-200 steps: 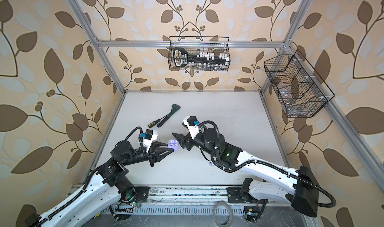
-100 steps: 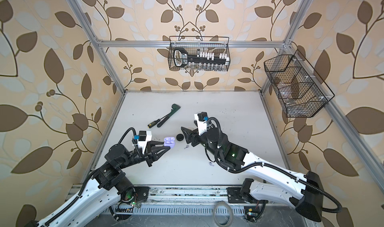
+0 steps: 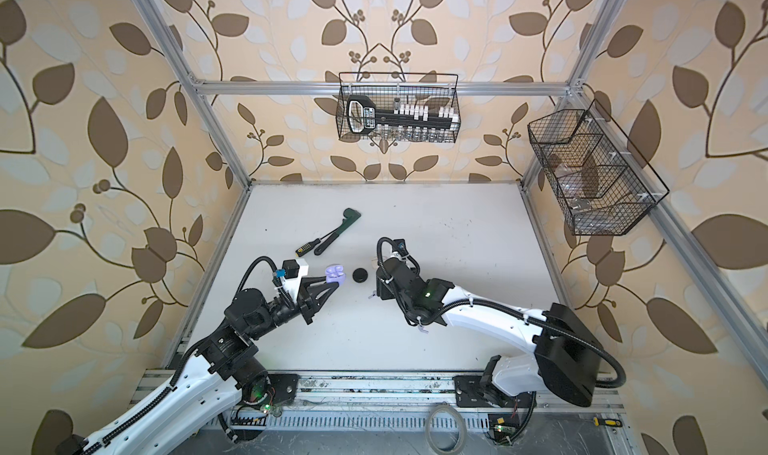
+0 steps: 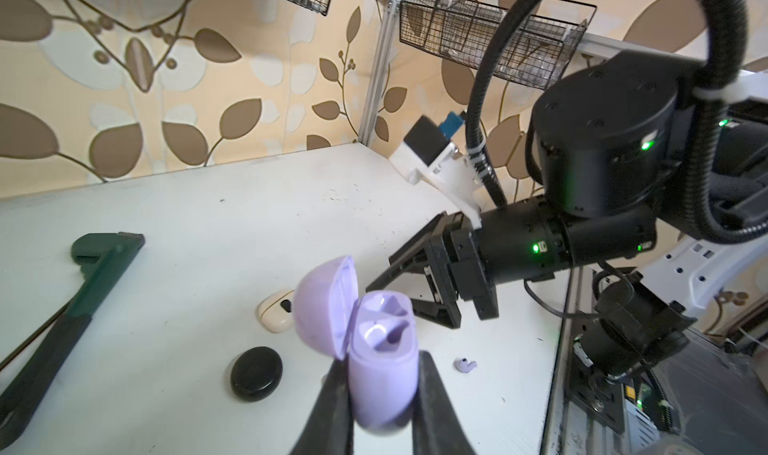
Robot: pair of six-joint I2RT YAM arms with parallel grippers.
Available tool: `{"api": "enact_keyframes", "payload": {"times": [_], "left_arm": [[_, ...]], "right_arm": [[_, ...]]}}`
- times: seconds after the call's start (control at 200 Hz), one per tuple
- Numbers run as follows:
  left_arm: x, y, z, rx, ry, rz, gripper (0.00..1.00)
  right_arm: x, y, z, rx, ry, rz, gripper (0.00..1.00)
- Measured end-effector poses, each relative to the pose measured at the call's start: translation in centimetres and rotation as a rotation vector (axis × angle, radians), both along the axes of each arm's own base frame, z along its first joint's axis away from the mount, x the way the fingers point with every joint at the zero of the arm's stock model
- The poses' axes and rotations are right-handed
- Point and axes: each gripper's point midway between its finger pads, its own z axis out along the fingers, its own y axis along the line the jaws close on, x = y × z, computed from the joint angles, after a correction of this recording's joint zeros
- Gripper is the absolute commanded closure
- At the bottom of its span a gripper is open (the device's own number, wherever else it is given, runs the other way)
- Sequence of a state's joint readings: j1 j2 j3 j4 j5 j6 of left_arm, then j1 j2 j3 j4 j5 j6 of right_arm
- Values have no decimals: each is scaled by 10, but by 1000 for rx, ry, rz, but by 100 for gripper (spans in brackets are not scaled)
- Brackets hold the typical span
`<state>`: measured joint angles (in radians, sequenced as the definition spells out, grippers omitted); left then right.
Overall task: Insert the wireless bluetooth earbuds into the charging case
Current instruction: 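Move the right gripper over the lavender earbud on the table and lower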
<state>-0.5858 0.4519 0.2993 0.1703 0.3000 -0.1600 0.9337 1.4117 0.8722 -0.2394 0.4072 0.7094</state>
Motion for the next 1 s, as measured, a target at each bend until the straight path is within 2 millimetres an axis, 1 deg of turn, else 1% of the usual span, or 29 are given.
{"api": "enact_keyframes", "payload": {"times": [0.09,0.165,0.29,0.415,0.595,0.69,0.755,0.875,1.0], "left_arm": [[0,6,2,-8,-9,27,100],[2,9,4,-12,-12,49,100],[8,13,-5,0,26,89,100],[15,18,-11,5,58,130,100],[25,34,-16,-17,106,204,100],[33,44,-18,-39,135,240,100],[39,49,-23,-48,167,262,100],[45,54,-31,-53,215,282,100],[44,53,-31,-59,221,271,100]], "right_arm": [[-1,-1,-16,-30,43,-15,31],[-3,-4,-24,-45,67,-29,30],[-5,-7,-31,-57,89,-50,30],[-3,-5,-44,-87,114,-58,30],[1,4,-62,-121,151,-55,31],[5,11,-69,-131,165,-49,31],[8,16,-72,-136,172,-47,31],[12,23,-78,-147,181,-44,31],[17,29,-86,-167,194,-41,31]]}}
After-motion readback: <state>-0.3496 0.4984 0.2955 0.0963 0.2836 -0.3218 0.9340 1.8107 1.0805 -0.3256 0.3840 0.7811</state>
